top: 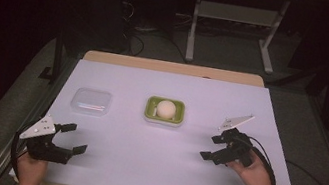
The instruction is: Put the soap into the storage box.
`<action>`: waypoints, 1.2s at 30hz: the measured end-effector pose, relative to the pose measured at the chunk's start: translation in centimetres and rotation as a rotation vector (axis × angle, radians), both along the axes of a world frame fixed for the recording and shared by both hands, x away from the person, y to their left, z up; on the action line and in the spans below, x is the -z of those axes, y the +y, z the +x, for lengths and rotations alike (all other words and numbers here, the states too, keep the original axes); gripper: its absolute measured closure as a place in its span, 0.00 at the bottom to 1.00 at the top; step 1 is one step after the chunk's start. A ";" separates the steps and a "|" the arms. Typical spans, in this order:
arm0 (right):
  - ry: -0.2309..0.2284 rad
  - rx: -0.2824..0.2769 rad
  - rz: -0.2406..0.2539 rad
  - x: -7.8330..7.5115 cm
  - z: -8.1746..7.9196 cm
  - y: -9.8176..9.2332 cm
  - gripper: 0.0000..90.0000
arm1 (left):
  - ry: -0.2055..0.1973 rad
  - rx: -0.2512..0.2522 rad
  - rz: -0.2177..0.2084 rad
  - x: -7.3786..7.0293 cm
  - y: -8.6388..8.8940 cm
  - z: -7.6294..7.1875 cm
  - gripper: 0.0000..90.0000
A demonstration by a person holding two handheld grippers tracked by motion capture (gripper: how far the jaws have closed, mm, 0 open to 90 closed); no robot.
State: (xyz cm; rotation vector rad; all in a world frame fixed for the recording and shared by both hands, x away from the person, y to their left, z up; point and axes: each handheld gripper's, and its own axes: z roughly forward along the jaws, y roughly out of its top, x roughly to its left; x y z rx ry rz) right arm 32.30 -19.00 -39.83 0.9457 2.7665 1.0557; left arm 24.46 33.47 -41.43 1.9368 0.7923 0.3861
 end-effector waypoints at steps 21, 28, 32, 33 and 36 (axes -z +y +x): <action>-0.005 0.024 0.023 1.3 -3.3 -2.0 0.24 | 0.005 0.003 0.004 0.0 -0.1 0.0 0.15; -0.004 0.033 0.035 1.8 -4.5 -2.3 0.24 | 0.006 0.008 0.003 0.1 -0.1 0.0 0.15; -0.012 0.040 0.044 2.1 -5.3 -2.5 0.24 | 0.006 0.011 0.001 0.1 -0.2 0.0 0.15; -0.016 0.039 0.049 2.3 -5.4 -2.6 0.24 | 0.004 0.011 0.000 0.1 -0.3 0.0 0.15; -0.030 0.044 0.057 2.7 -6.1 -2.7 0.24 | 0.003 0.015 0.009 0.1 -0.3 0.0 0.15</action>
